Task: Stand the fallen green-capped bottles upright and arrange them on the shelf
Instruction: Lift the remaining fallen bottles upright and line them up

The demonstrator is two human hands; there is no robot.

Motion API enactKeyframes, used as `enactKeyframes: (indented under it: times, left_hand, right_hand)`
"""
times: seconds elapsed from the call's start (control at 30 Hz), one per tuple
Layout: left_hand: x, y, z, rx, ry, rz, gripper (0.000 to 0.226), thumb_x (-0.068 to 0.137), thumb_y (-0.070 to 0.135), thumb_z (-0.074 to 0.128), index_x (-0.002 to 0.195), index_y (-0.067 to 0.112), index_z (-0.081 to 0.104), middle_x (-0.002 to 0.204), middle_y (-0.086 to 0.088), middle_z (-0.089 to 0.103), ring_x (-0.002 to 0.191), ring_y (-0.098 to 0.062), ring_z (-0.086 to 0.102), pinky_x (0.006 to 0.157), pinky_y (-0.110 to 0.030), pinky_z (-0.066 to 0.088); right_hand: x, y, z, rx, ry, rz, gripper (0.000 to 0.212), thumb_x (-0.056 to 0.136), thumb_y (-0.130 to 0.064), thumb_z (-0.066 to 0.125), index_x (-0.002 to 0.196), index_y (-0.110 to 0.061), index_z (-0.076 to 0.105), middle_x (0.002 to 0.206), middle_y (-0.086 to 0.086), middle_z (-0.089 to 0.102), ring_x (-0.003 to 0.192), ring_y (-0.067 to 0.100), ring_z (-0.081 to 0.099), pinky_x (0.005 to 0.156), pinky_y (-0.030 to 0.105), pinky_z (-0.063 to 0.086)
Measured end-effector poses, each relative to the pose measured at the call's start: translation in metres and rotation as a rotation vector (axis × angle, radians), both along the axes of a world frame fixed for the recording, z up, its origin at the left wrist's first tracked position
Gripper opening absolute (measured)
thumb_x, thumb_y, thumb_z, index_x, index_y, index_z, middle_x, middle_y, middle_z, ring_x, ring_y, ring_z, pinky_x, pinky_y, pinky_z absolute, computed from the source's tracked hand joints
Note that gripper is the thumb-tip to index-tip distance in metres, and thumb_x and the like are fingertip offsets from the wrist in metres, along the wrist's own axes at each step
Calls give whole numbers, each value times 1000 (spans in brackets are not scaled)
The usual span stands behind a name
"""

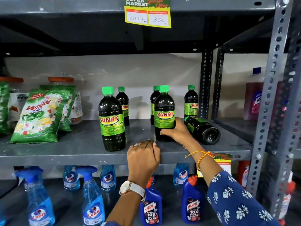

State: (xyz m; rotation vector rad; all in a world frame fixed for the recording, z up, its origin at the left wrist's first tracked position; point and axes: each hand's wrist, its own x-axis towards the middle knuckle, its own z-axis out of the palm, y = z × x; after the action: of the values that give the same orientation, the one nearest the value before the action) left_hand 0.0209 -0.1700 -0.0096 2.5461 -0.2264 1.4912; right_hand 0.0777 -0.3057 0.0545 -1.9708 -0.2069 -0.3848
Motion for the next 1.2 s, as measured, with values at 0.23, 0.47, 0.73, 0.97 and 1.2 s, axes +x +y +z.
enactKeyframes:
  times: [0.23, 0.47, 0.73, 0.97, 1.2]
  left_hand:
    - [1, 0, -1, -10, 1, -1, 30, 83, 25, 38, 61, 20, 58, 57, 2, 60, 50, -20, 54, 54, -28, 37]
    - [1, -1, 0, -5, 0, 27, 32, 82, 24, 39, 57, 17, 58, 55, -2, 60, 50, -23, 54, 53, -29, 34]
    - [-7, -6, 0, -57, -27, 71, 33, 81, 20, 42, 52, 13, 56, 52, -7, 59, 48, -26, 54, 54, -30, 32]
    - [-9, -5, 2, -60, 10, 65, 34, 80, 20, 41, 52, 12, 57, 53, -9, 60, 48, -27, 54, 54, -31, 34]
    - [-9, -6, 3, -65, 43, 66, 33, 80, 20, 41, 51, 11, 57, 53, -9, 60, 49, -28, 54, 54, -30, 33]
  right_hand:
    - [-2, -1, -1, 76, -81, -27, 60, 58, -25, 84, 103, -18, 45, 101, 0, 61, 97, 18, 59, 84, 31, 49]
    - [-18, 0, 3, -26, -109, -44, 62, 58, -28, 83, 111, -14, 54, 106, 3, 66, 95, 18, 62, 78, 28, 47]
    - [-49, 1, 1, 9, -113, -32, 43, 63, -21, 79, 102, -18, 61, 98, 0, 67, 89, 14, 62, 78, 24, 46]
    - [-62, 2, 0, 79, -141, 21, 31, 68, -11, 77, 92, -23, 61, 95, 1, 68, 86, 11, 63, 80, 24, 48]
    - [-62, 4, -1, 95, -142, 40, 29, 68, -9, 76, 76, -30, 59, 94, 2, 68, 90, 15, 64, 85, 26, 50]
